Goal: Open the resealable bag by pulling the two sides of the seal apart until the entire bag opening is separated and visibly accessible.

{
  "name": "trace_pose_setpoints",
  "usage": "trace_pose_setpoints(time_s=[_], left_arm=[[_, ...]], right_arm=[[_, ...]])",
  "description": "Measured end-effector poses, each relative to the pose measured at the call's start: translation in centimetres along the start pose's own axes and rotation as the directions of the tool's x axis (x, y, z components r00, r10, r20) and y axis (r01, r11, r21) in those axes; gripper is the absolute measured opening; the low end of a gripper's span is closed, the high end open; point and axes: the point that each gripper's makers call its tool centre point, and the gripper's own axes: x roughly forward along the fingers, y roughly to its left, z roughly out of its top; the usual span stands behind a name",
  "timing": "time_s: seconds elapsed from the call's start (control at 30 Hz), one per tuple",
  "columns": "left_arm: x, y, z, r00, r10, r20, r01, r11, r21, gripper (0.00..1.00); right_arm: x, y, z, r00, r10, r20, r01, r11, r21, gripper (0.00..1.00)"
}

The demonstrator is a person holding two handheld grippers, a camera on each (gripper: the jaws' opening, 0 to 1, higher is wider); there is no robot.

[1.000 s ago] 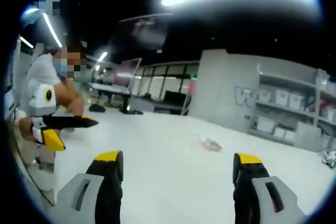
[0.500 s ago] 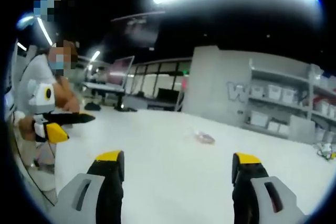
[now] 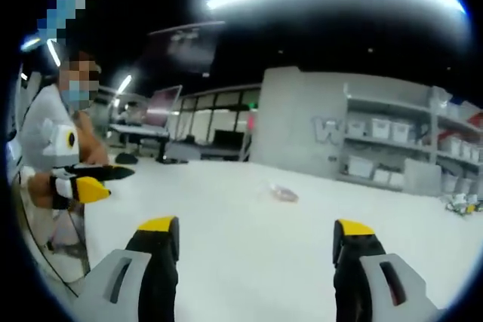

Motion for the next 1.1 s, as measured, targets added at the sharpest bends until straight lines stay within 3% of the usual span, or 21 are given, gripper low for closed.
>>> trace_pose_setpoints(time_s=[0.13, 0.43, 1.1], left_arm=[[-0.1, 0.4, 0.2, 1.0, 0.012, 0.004, -0.012, 1.0, -0.004, 0.98], [0.1, 0.4, 0.2, 1.0, 0.012, -0.003, -0.012, 1.0, -0.007, 0.98], [0.2, -0.1, 0.4, 1.0, 0.012, -0.012, -0.013, 1.0, -0.022, 0.97]], right_arm=[[-0.6, -0.8, 0.2, 0.999, -0.051, 0.012, 0.051, 0.999, -0.009, 0.83], [-1.4, -1.8, -0.1, 0.995, -0.097, 0.024, 0.095, 0.994, 0.044, 0.81], [-1.9, -1.5, -0.6, 0.997, -0.079, 0.022, 0.078, 0.996, 0.032, 0.8]])
